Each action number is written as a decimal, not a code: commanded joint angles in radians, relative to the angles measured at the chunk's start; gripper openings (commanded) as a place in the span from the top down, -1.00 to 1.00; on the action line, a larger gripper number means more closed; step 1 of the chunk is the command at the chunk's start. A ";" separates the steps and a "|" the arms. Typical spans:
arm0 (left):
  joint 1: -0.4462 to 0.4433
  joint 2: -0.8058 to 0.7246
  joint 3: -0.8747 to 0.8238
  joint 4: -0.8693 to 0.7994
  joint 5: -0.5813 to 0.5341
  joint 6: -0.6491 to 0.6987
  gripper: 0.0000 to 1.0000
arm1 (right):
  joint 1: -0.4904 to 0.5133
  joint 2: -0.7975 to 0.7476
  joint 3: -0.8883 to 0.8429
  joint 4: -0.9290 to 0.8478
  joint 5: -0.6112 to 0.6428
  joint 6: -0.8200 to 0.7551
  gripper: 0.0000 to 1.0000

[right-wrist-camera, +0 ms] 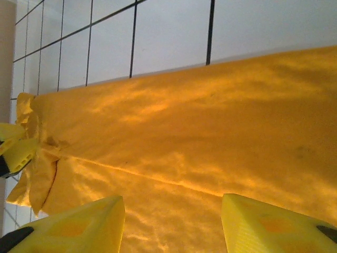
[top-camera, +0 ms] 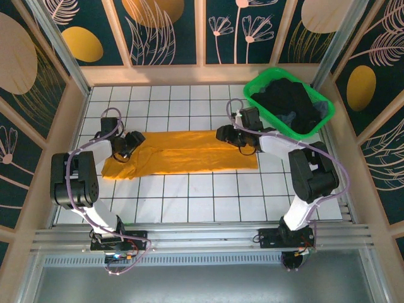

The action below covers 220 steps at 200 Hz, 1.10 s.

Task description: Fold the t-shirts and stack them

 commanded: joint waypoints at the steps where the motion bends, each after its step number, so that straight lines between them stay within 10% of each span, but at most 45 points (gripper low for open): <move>1: -0.020 0.011 -0.024 0.018 0.020 0.029 -0.14 | 0.011 -0.030 -0.023 0.043 -0.030 0.036 -0.04; 171: -0.303 -0.094 -0.132 -0.101 0.052 0.093 0.01 | 0.016 -0.055 -0.071 0.058 -0.024 0.043 -0.03; 220: -0.307 -0.244 -0.069 -0.284 -0.248 0.032 0.02 | 0.009 -0.085 -0.115 0.071 -0.008 0.043 0.01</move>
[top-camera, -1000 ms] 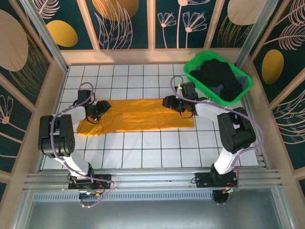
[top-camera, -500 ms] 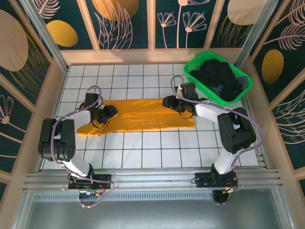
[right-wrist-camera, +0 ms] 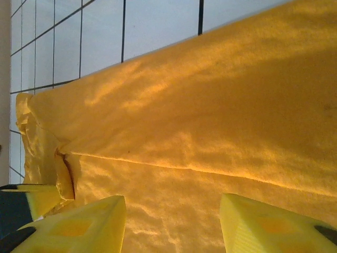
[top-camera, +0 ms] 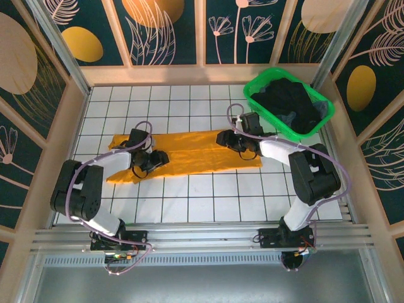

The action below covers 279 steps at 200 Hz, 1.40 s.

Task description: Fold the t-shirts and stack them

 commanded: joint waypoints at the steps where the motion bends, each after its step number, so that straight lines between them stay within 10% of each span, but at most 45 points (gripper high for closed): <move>1: 0.005 -0.107 0.051 -0.143 -0.204 -0.035 0.02 | 0.003 -0.059 -0.034 0.034 -0.001 0.010 0.01; 91: 0.319 -0.047 0.034 -0.167 -0.261 -0.026 -0.04 | 0.010 -0.087 -0.098 0.088 -0.053 0.003 0.04; 243: 0.331 -0.067 0.026 -0.168 -0.168 -0.050 0.37 | 0.013 -0.045 -0.070 0.094 -0.054 0.018 0.04; 279: 0.331 -0.049 0.036 -0.183 -0.179 -0.032 0.86 | 0.014 -0.040 -0.065 0.091 -0.052 0.016 0.07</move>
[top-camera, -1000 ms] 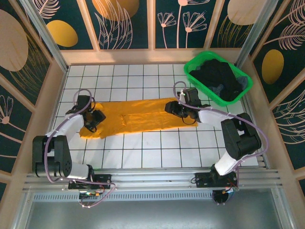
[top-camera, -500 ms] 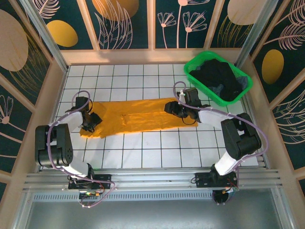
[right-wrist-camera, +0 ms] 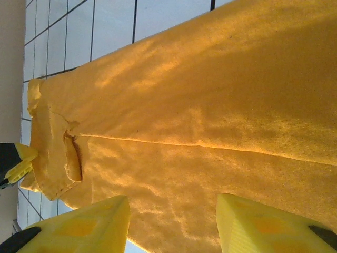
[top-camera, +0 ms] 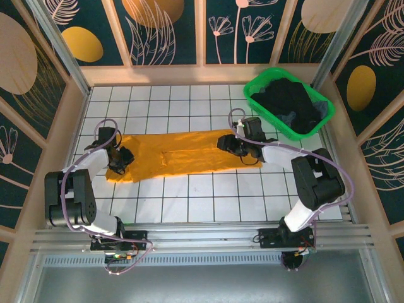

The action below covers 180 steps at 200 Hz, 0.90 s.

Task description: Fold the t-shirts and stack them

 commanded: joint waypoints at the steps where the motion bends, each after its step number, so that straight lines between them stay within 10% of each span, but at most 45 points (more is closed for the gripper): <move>1: 0.004 0.001 0.018 -0.041 0.002 0.013 0.86 | 0.007 0.012 0.022 0.024 -0.017 0.012 0.07; 131: 0.005 0.139 0.191 -0.129 -0.191 0.082 1.00 | -0.016 -0.022 -0.002 -0.007 0.036 0.003 0.12; 180: 0.004 0.180 0.260 -0.181 -0.373 0.087 0.13 | -0.120 -0.128 -0.085 -0.059 0.181 0.038 0.20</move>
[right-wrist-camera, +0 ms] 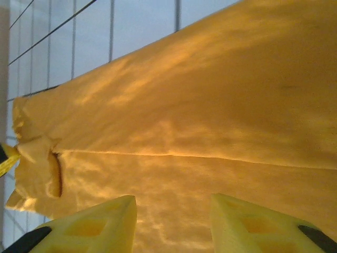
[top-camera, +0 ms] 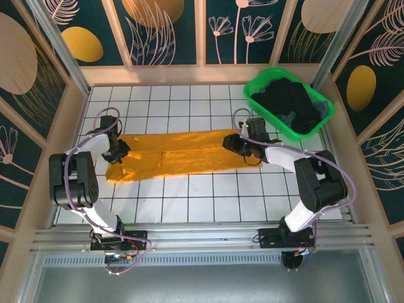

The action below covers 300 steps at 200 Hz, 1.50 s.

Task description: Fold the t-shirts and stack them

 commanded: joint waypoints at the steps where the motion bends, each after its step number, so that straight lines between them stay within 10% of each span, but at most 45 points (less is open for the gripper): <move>1: 0.005 -0.014 0.035 -0.060 -0.121 0.012 0.09 | -0.068 -0.078 -0.042 -0.050 0.099 0.022 0.20; 26: -0.001 -0.122 0.025 -0.096 -0.131 -0.045 -0.17 | -0.147 -0.088 -0.027 -0.117 0.125 -0.026 0.21; 105: -0.164 -0.230 -0.312 0.189 0.290 -0.502 0.54 | -0.170 0.182 0.156 -0.068 0.147 -0.184 0.61; 167: -0.158 -0.047 -0.265 0.250 0.232 -0.514 0.59 | -0.171 0.296 0.213 -0.241 0.202 -0.170 0.66; 238: -0.175 0.492 0.443 0.155 0.302 -0.366 0.57 | -0.087 -0.012 -0.160 -0.435 0.267 0.029 0.66; 300: -0.340 0.973 1.213 0.056 0.504 -0.386 0.56 | 0.321 -0.250 -0.428 -0.241 0.109 0.377 0.58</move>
